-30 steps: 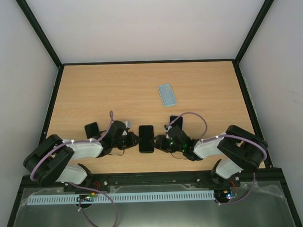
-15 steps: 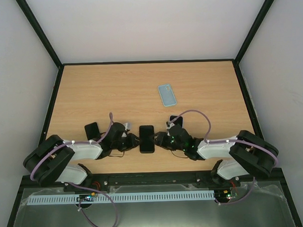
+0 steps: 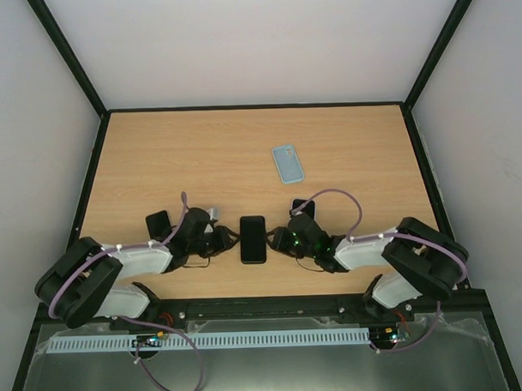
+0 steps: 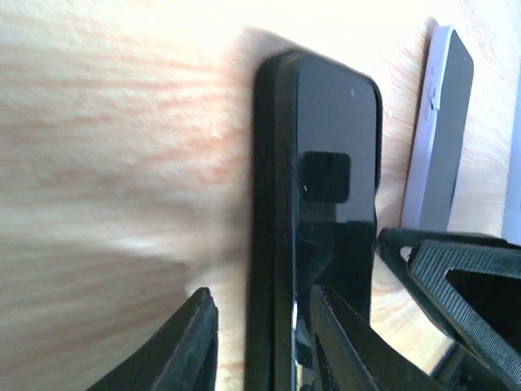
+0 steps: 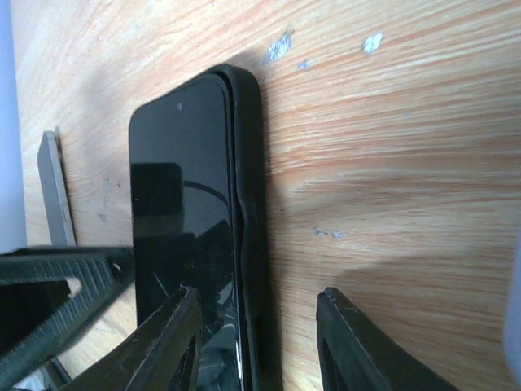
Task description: Put the phone into the phone case
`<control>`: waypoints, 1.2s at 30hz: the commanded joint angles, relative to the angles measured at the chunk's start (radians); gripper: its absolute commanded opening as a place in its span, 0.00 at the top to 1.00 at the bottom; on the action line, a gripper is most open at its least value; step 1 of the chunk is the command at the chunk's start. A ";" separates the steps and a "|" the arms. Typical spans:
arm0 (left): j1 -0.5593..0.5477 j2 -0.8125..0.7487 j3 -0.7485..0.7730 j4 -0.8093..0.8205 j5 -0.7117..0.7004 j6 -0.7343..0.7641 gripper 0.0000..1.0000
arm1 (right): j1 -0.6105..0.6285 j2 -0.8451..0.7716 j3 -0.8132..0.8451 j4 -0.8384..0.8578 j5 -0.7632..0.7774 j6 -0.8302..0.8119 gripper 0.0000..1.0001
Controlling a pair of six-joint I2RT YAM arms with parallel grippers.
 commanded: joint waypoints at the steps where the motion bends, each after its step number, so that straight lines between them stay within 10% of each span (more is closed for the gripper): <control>1: 0.027 -0.011 0.036 -0.040 -0.030 0.075 0.70 | -0.002 0.083 0.043 0.087 -0.036 0.013 0.61; 17: 0.021 0.092 0.000 0.112 0.081 0.059 0.93 | -0.002 0.202 0.065 0.300 -0.174 0.100 0.62; 36: 0.015 0.018 -0.060 0.101 0.061 -0.006 0.74 | -0.002 0.196 -0.026 0.626 -0.266 0.250 0.61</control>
